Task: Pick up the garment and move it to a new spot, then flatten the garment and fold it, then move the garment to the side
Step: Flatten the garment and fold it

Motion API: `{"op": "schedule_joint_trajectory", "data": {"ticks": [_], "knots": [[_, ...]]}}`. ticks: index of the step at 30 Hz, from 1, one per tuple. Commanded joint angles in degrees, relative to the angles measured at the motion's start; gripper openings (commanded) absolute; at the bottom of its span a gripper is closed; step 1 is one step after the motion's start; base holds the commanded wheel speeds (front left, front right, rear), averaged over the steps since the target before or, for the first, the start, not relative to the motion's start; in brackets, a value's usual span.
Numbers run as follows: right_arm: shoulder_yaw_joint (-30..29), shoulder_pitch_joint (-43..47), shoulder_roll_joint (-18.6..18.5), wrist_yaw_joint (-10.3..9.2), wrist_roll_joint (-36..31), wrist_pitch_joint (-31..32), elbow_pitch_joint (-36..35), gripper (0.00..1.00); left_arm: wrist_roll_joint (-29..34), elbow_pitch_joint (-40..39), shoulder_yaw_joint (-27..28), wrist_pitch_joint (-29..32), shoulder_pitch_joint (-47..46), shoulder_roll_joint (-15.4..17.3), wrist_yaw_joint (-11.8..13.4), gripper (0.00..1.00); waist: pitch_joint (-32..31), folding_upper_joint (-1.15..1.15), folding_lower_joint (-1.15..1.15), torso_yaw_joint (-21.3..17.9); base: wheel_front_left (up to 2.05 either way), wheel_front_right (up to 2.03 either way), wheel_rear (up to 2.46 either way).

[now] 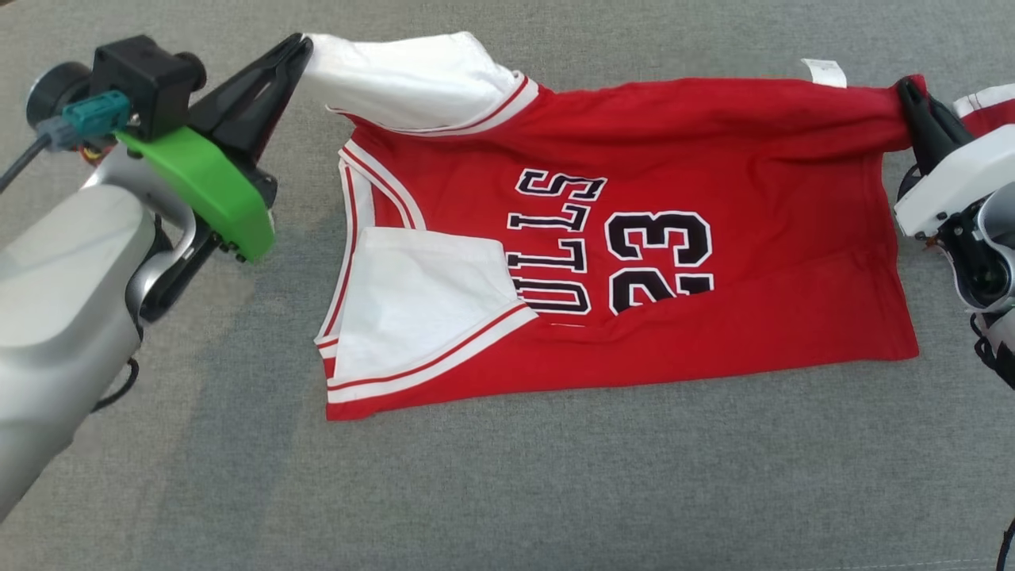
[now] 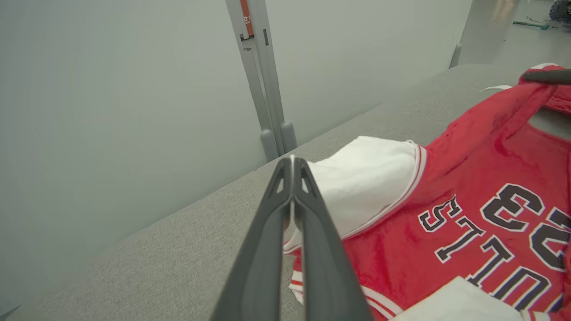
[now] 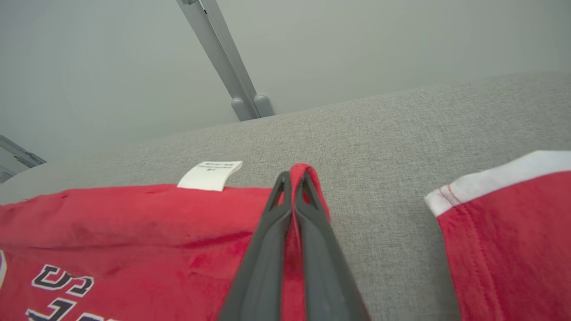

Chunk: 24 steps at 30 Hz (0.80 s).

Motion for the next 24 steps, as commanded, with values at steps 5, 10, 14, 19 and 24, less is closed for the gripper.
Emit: {"op": "schedule_joint_trajectory", "data": {"ticks": [5,10,14,19,24], "knots": [[1.2,3.4,-1.1,0.00,1.4,-2.8,-1.0,0.00,0.2,-4.6,6.1,-0.2,9.2,2.0,1.1,0.00,-1.1,0.00,0.00,0.4,0.00,0.00,0.00],[1.9,6.4,-2.8,0.00,2.5,-5.6,-2.1,0.00,1.8,-9.1,10.5,-0.2,16.8,2.6,1.6,0.00,-1.7,0.00,0.00,1.2,0.00,0.00,0.00],[2.3,9.2,-3.2,0.00,2.6,-7.6,-2.8,0.00,3.4,-11.3,12.7,-0.2,21.7,2.2,2.2,0.00,-2.2,0.00,0.00,1.6,0.00,0.00,0.00],[1.6,13.4,-3.1,0.00,2.7,-9.3,-4.1,0.00,6.0,-13.8,15.8,-0.2,28.6,1.4,3.6,0.00,-3.0,0.00,0.00,1.9,0.00,0.00,0.00],[0.0,16.8,-3.2,0.00,0.9,-9.7,-5.9,0.00,7.8,-15.2,18.1,-0.2,33.6,0.4,3.8,0.00,-3.2,0.00,0.00,2.0,0.00,0.00,0.00]]}}
